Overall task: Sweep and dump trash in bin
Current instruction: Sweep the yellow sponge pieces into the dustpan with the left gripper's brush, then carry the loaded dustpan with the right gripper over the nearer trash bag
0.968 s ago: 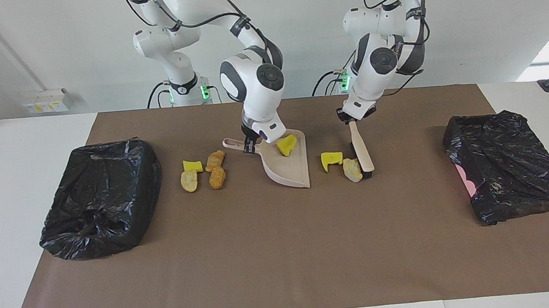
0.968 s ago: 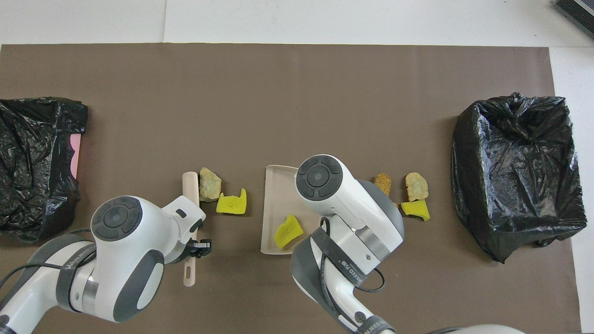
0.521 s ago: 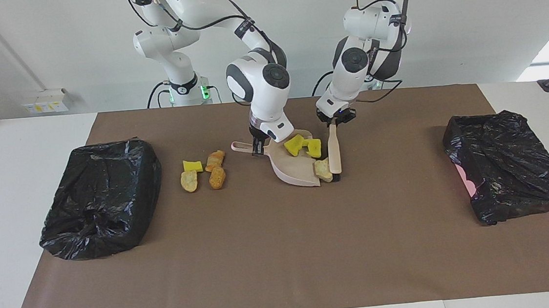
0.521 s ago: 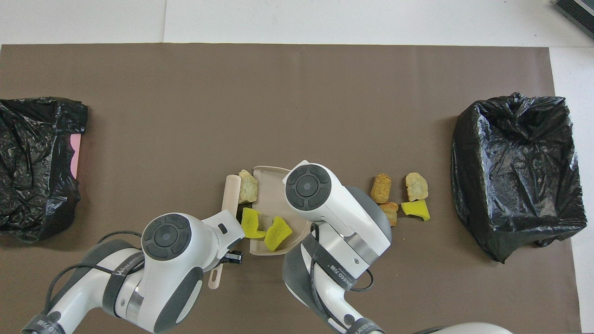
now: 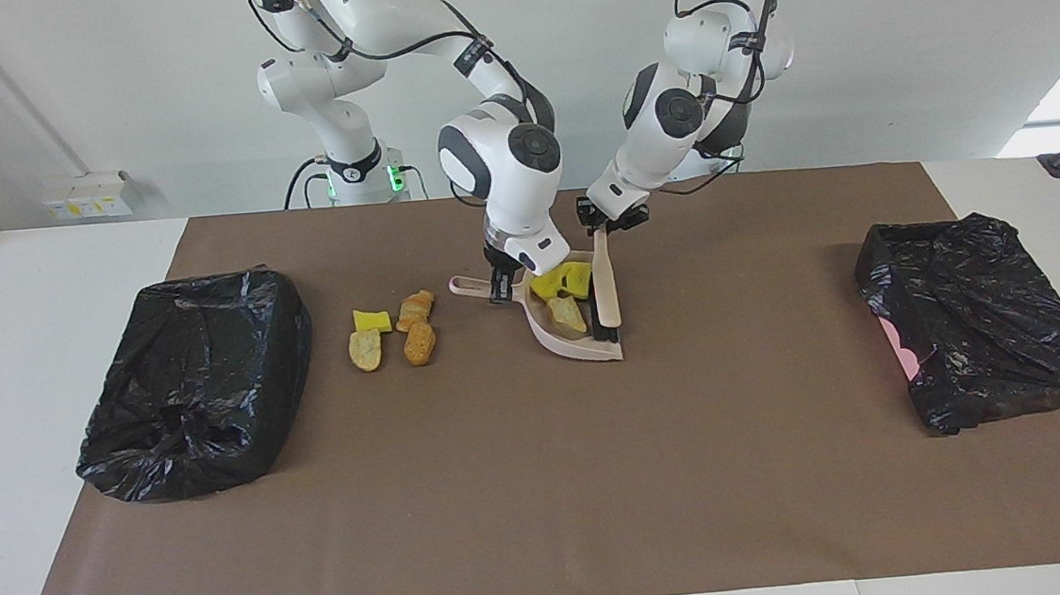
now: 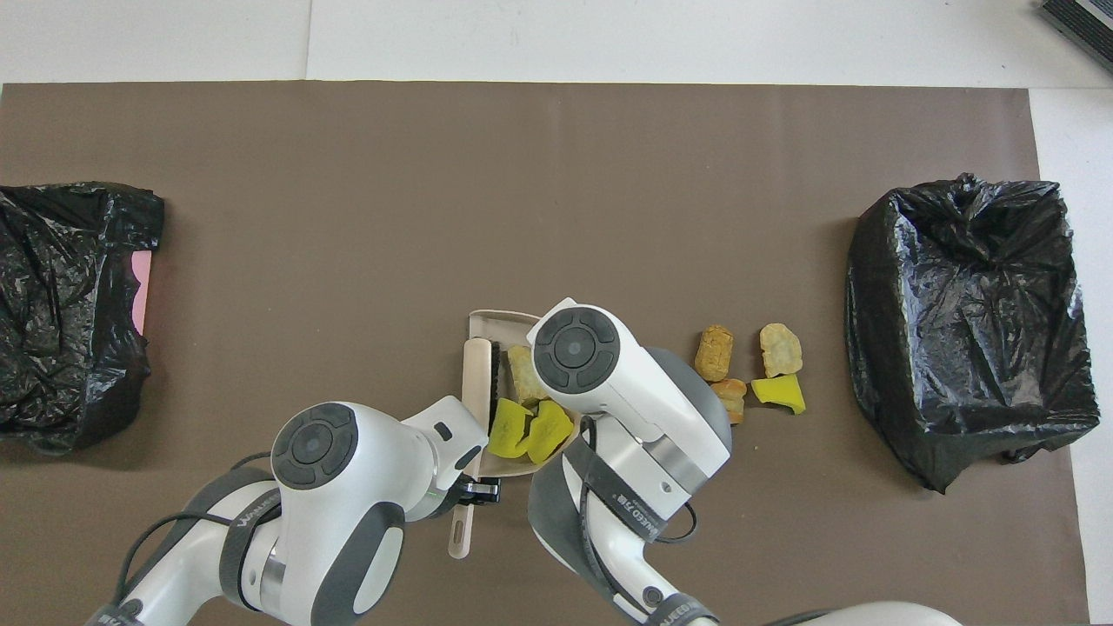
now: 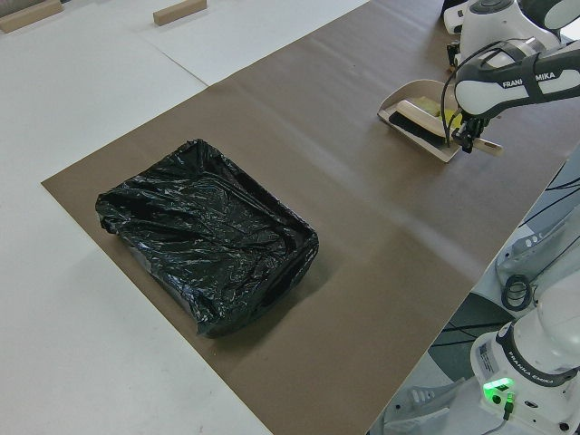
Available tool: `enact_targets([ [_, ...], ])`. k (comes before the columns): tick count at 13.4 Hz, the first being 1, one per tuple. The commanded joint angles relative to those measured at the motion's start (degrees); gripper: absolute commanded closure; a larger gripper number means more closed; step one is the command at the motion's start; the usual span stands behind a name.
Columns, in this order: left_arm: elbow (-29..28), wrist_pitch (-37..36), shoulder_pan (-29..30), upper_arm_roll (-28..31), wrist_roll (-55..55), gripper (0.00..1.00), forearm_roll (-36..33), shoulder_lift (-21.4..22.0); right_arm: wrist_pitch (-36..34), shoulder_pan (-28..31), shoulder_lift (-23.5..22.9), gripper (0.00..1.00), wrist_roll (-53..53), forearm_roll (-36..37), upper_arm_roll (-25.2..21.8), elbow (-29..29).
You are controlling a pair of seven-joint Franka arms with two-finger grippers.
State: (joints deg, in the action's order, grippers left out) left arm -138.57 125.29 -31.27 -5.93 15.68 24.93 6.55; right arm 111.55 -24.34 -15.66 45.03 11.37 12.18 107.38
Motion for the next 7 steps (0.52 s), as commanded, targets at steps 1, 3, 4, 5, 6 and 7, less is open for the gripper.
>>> enact_targets([
  [1, 2.2, -4.3, 0.1, 1.3, 1.5, 1.0, -0.9, 0.6, 0.9, 2.6, 1.2, 1.0, 3.0, -2.0, 0.3, -0.9],
  [3, 7.2, -11.8, 3.4, 1.1, 8.1, 1.0, -9.5, 1.4, 0.9, 4.6, 2.6, 1.0, 5.6, -3.7, 0.3, -1.0],
  [4, 10.5, -15.1, 4.3, 1.2, 9.8, 1.0, -12.4, 1.5, 0.9, 5.6, 3.4, 1.0, 8.3, -4.5, 0.3, -1.1],
  [5, 13.1, -18.1, 5.7, 1.4, 10.2, 1.0, -13.3, 1.8, 0.6, 6.8, 4.3, 1.0, 11.0, -5.6, 0.3, -1.1],
  [6, 15.3, -21.8, 7.3, 1.3, 11.7, 1.0, -13.4, 2.7, -0.2, 8.5, 5.1, 1.0, 13.6, -6.5, 0.3, -1.4],
  [7, 15.6, -24.3, 7.3, 1.1, 14.1, 1.0, -13.4, 3.0, -1.2, 9.9, 5.5, 1.0, 16.0, -7.3, 0.3, -1.9],
])
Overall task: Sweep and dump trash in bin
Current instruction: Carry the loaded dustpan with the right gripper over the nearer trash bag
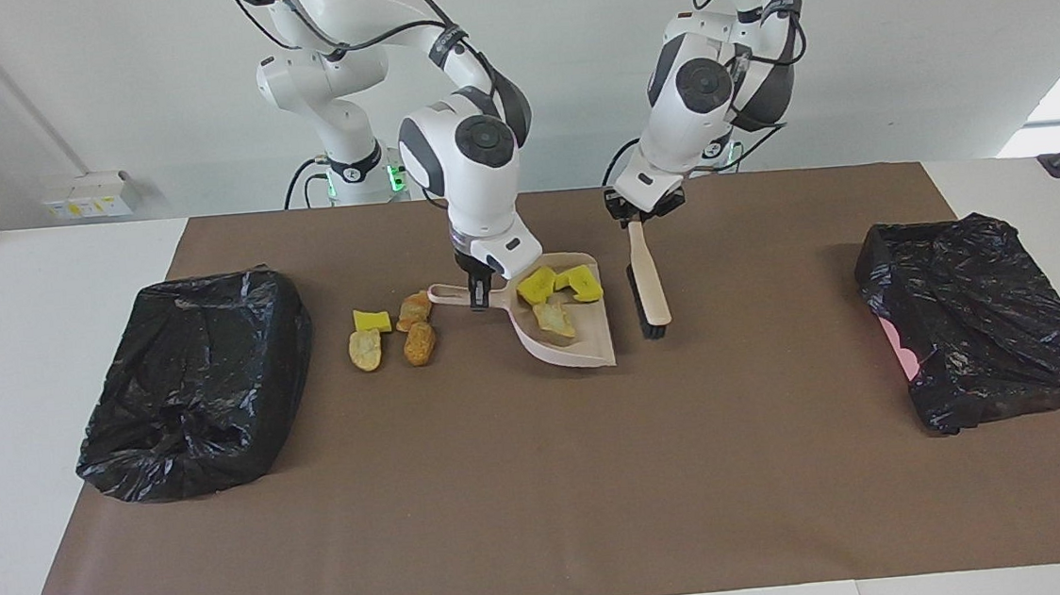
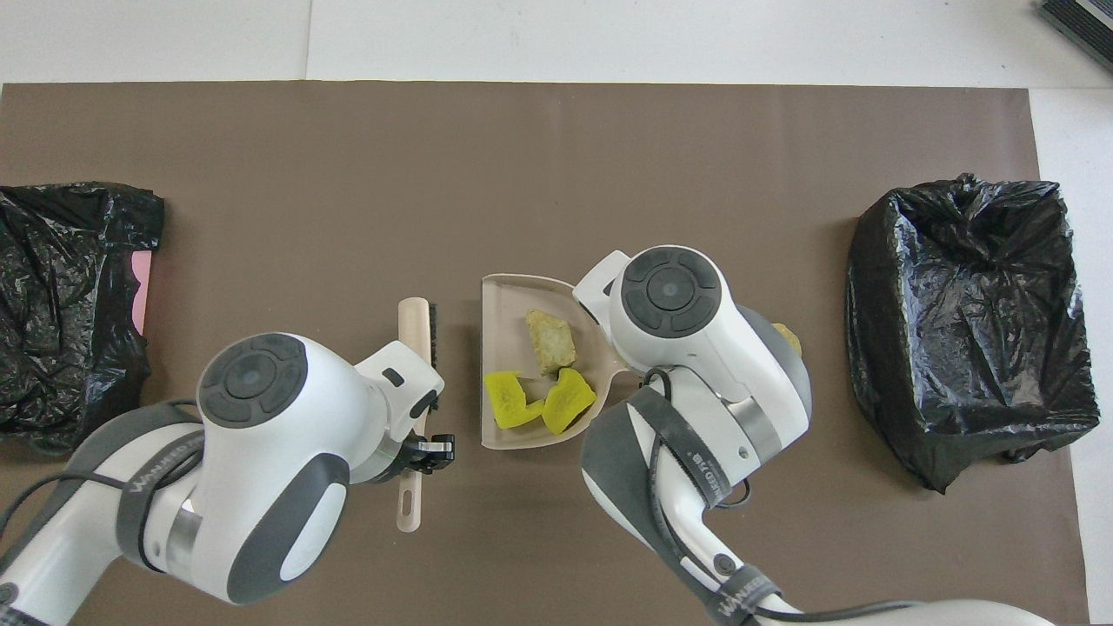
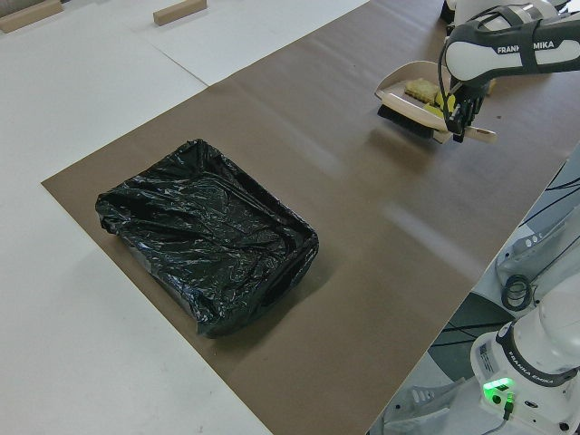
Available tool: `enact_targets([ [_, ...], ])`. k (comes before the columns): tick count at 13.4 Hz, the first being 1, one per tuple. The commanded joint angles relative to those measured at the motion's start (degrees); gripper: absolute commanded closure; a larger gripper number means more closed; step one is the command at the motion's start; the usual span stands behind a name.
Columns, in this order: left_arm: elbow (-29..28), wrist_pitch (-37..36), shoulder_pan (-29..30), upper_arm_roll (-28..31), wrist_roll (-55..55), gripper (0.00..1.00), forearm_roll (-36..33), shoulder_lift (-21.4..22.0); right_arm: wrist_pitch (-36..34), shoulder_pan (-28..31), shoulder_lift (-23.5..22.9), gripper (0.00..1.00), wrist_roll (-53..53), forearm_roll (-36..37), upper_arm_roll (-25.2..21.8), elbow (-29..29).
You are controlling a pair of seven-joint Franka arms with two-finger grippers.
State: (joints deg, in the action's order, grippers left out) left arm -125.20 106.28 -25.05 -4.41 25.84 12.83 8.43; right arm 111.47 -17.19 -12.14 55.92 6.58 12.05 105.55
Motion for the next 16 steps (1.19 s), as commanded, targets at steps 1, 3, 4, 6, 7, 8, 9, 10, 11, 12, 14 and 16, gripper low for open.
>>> enact_targets([
  [1, 1.0, -4.8, 0.4, -0.8, 5.2, 1.0, -1.3, 2.7, -2.0, 4.1, 2.3, 1.0, 7.3, -3.2, 0.4, -0.8],
  [3, -2.9, -2.6, -3.0, -1.4, 6.8, 1.0, -1.3, 5.4, -4.3, 6.7, 2.6, 1.0, 13.2, -3.5, 0.4, -2.9],
  [4, -4.5, 0.4, -5.8, -1.4, 9.6, 1.0, -1.2, 5.5, -5.8, 7.7, 2.6, 1.0, 15.6, -3.5, 0.3, -4.5],
  [6, -7.4, 7.3, -12.7, -1.4, 14.8, 1.0, -1.2, 2.9, -8.9, 10.1, 2.5, 1.0, 18.8, -3.5, 0.3, -7.3],
  [7, -9.9, 11.4, -15.9, -1.4, 16.0, 1.0, -1.2, 2.8, -9.9, 11.1, 2.5, 1.0, 20.4, -3.5, 0.3, -8.6],
  [8, -11.4, 13.9, -17.9, -1.4, 16.6, 1.0, -1.1, 2.8, -11.4, 12.4, 2.5, 1.0, 22.2, -3.5, 0.3, -10.0],
  [9, -12.1, 15.0, -20.0, -1.4, 17.7, 1.0, -1.1, 2.1, -12.9, 14.3, 2.5, 1.0, 24.6, -3.5, 0.3, -11.5],
  [10, -12.2, 16.7, -21.9, -1.4, 18.5, 1.0, -1.1, 0.8, -14.1, 16.0, 2.6, 1.0, 26.8, -3.4, 0.2, -12.3],
  [11, -12.6, 19.1, -23.1, -1.5, 20.4, 1.0, -1.1, -0.3, -15.2, 17.9, 2.6, 1.0, 29.0, -3.2, 0.1, -13.2],
  [12, -13.0, 20.9, -23.9, -1.5, 21.6, 1.0, -1.1, -0.7, -16.4, 19.8, 2.5, 1.0, 31.9, -3.2, 0.0, -14.1],
  [14, -13.2, 22.0, -25.8, -1.5, 22.3, 1.0, -0.6, -1.8, -17.2, 24.0, 2.6, 1.0, 37.1, -3.0, 0.0, -14.3],
  [16, -13.3, 23.2, -26.1, -1.5, 24.6, 1.0, -0.4, -2.1, -17.3, 28.1, 2.5, 1.0, 43.7, -2.5, -0.2, -14.3],
])
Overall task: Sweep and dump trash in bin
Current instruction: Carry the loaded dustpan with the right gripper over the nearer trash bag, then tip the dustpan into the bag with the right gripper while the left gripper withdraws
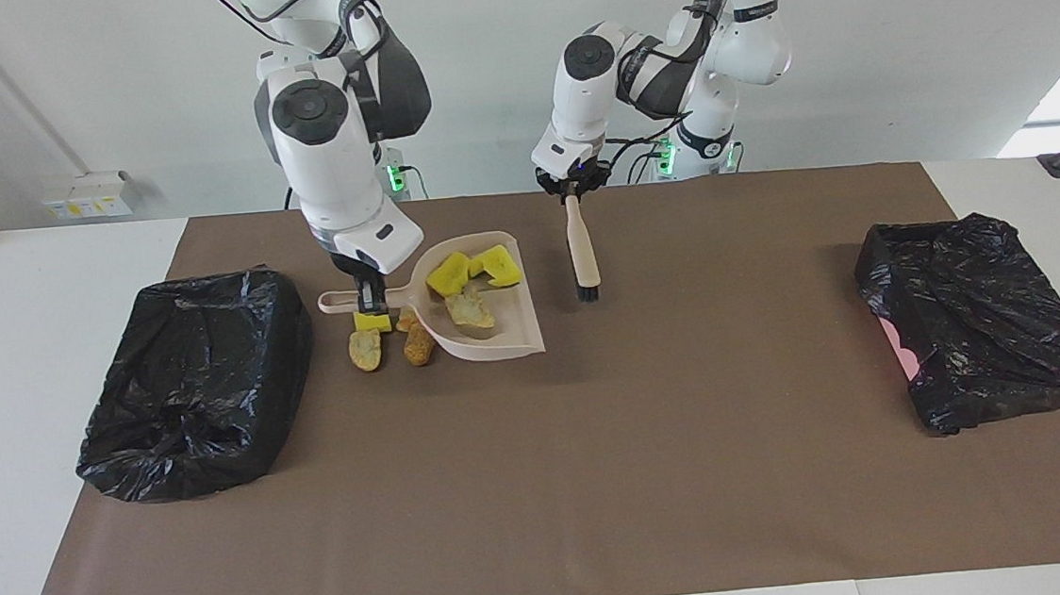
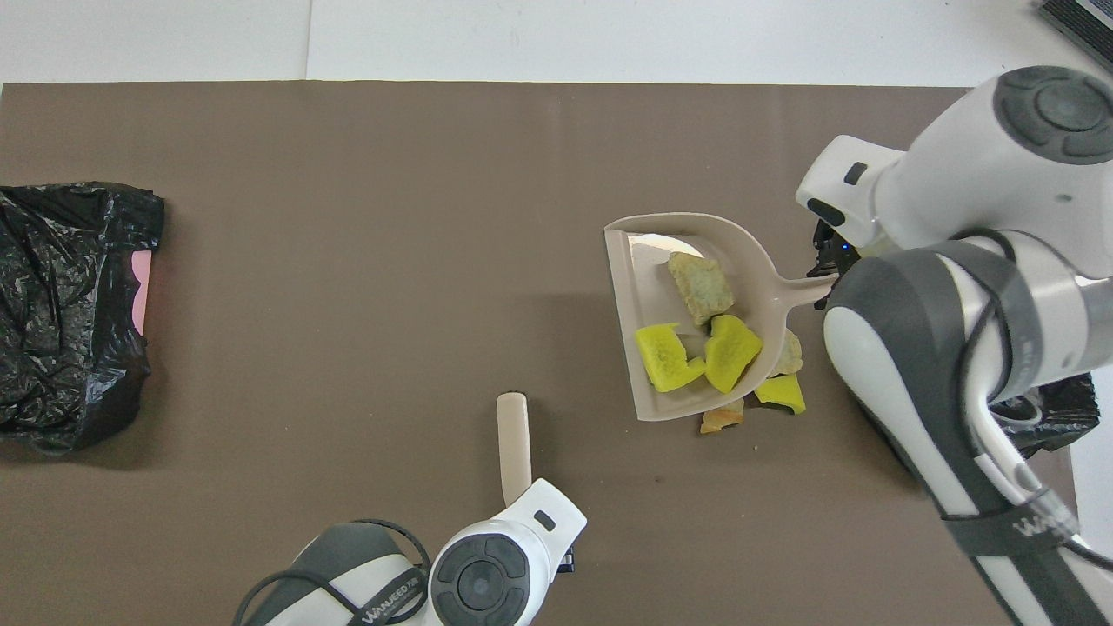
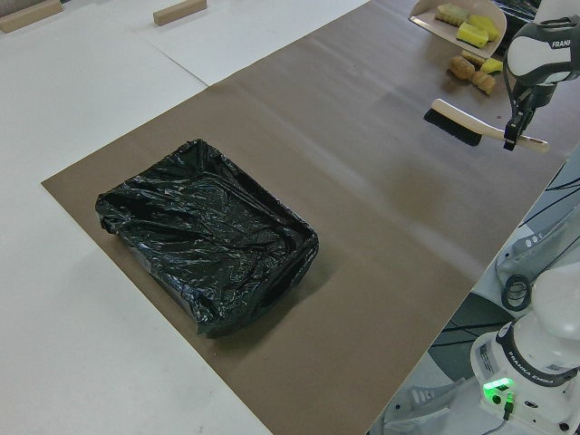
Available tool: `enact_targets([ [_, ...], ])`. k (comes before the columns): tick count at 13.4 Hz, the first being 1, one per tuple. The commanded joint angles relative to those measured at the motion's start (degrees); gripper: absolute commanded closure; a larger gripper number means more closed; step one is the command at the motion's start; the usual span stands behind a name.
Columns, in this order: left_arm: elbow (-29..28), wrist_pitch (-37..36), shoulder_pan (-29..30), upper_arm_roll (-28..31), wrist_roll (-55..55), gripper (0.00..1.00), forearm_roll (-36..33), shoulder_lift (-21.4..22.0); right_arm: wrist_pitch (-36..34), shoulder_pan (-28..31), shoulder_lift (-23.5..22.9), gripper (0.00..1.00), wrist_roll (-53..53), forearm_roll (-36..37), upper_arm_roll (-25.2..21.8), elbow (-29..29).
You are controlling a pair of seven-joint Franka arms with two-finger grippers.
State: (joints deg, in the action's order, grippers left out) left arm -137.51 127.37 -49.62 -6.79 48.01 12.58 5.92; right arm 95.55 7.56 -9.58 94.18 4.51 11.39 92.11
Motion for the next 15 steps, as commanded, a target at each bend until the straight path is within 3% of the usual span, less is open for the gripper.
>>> enact_targets([
  [1, -1.1, 2.8, -2.5, 0.9, 3.2, 1.0, -0.2, 0.4, -1.3, 5.9, -0.1, 1.0, 8.5, -0.3, 0.4, -0.9],
  [4, -1.9, 3.9, -2.7, 0.9, 3.1, 1.0, -0.2, -0.1, 0.2, 12.5, -0.1, 1.0, 15.9, 1.0, 0.4, -0.9],
  [7, -1.6, 4.8, -2.6, 0.9, 2.3, 1.0, -0.2, -2.6, 5.0, 17.5, -0.1, 1.0, 19.4, 7.0, 0.4, -0.7],
  [8, -1.0, 4.6, -2.2, 1.0, 2.0, 0.86, -0.2, -2.9, 7.0, 18.4, -0.1, 1.0, 20.2, 8.1, 0.3, -0.5],
  [9, -0.8, 4.6, -2.0, 1.0, 1.9, 0.51, -0.2, -2.9, 8.8, 19.3, 0.0, 1.0, 20.2, 9.7, 0.2, -0.2],
  [10, -0.7, 4.3, -1.9, 1.1, 1.6, 0.1, -0.2, -2.8, 10.3, 19.3, 0.1, 1.0, 19.7, 13.6, 0.2, 0.5],
  [11, -0.7, 4.1, -1.5, 1.2, 1.5, 0.0, -0.2, -2.6, 11.3, 18.9, 1.1, 1.0, 18.2, 17.8, 0.3, 2.3],
  [15, 3.4, -1.1, 8.5, 1.5, -1.8, 0.0, -1.0, -2.6, 13.3, 18.7, 3.3, 1.0, 3.4, 28.9, 0.3, 7.6],
])
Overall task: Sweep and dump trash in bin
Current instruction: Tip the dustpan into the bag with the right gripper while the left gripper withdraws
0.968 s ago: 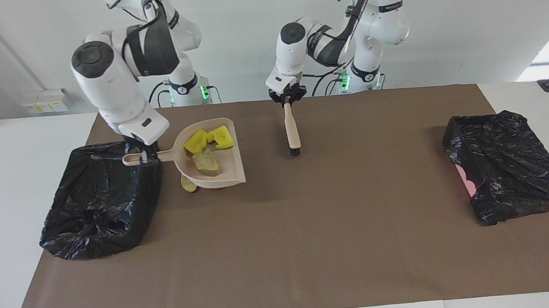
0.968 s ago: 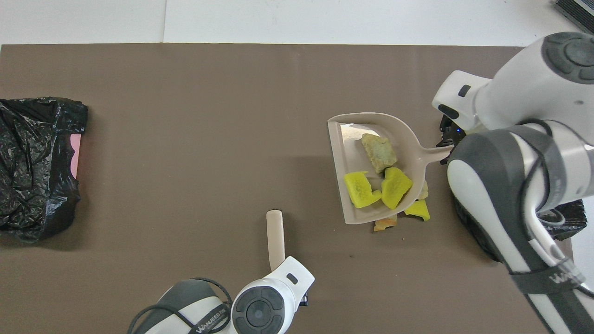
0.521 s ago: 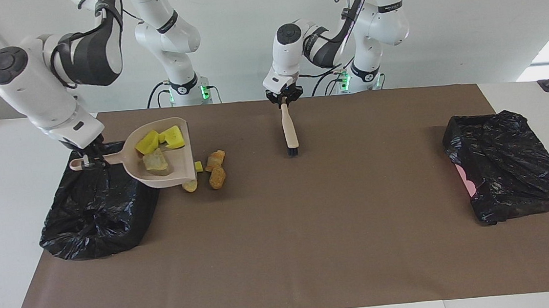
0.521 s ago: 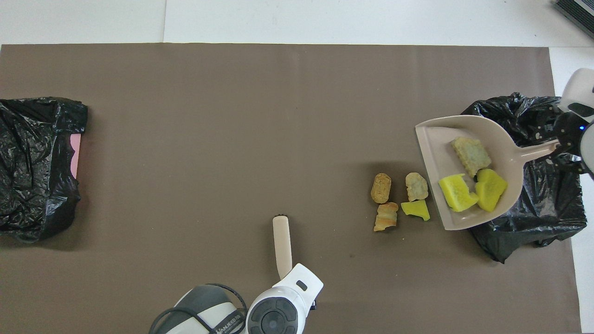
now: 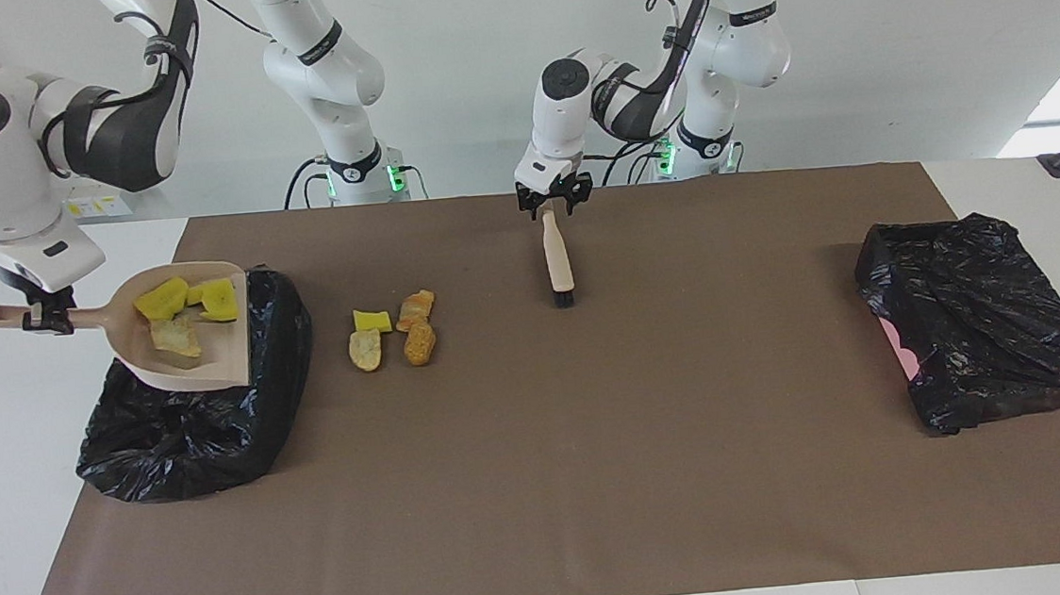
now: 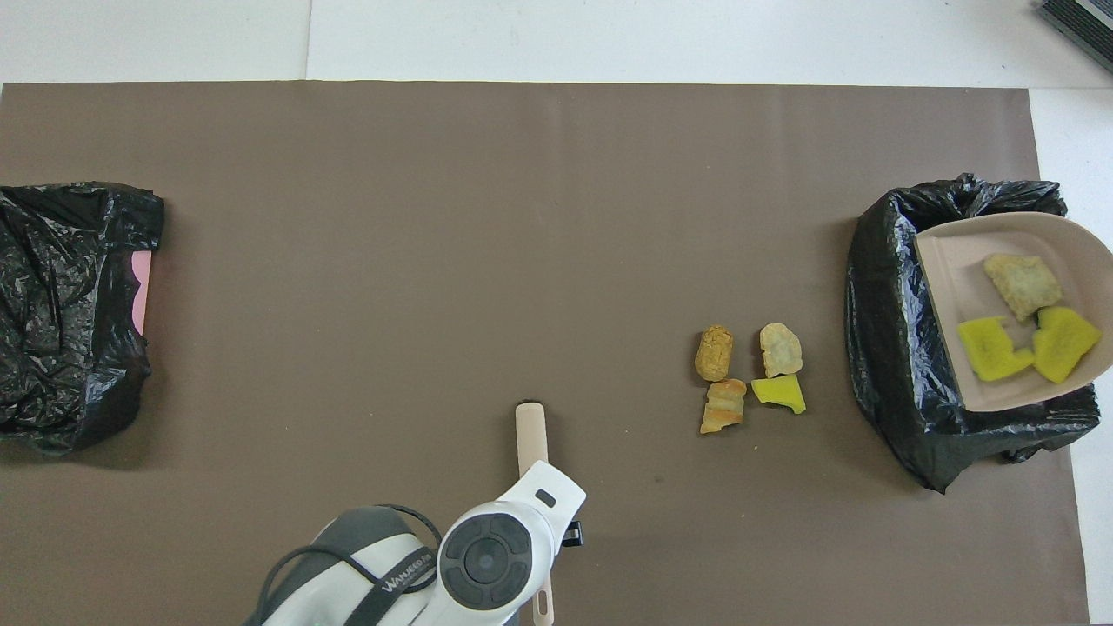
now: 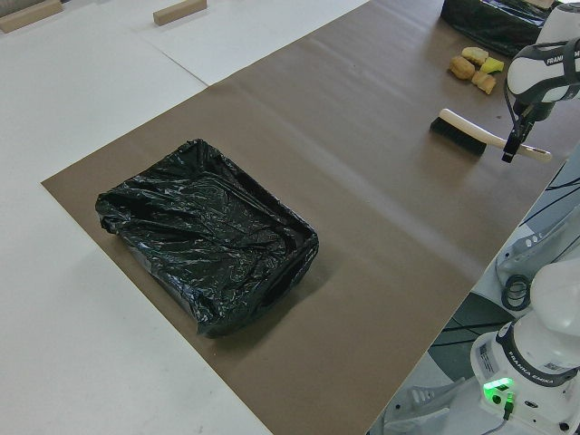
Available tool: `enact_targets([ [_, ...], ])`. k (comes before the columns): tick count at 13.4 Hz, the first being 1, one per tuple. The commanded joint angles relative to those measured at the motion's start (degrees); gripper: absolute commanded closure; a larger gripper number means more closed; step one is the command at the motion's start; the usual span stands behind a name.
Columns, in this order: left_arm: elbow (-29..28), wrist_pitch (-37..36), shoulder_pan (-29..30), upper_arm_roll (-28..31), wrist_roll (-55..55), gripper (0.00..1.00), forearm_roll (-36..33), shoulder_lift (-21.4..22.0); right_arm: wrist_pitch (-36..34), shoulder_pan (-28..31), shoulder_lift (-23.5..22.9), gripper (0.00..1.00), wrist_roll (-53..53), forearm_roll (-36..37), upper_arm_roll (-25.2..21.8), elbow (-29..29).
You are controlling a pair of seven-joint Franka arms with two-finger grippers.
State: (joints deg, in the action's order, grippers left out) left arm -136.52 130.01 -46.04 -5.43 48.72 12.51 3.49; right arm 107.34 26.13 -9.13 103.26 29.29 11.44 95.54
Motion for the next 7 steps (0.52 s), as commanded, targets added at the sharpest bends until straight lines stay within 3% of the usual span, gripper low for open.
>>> enact_targets([
  [1, 2.7, -4.3, 8.0, 0.2, -4.1, 0.0, -1.0, -0.1, 0.8, -1.2, 3.3, 1.0, -8.3, 7.6, 0.2, 4.7],
  [7, 2.6, -4.2, 22.9, 0.2, -13.4, 0.0, -4.4, -1.5, -6.3, -5.7, 4.6, 1.0, -12.7, 23.1, 0.3, 4.5],
])
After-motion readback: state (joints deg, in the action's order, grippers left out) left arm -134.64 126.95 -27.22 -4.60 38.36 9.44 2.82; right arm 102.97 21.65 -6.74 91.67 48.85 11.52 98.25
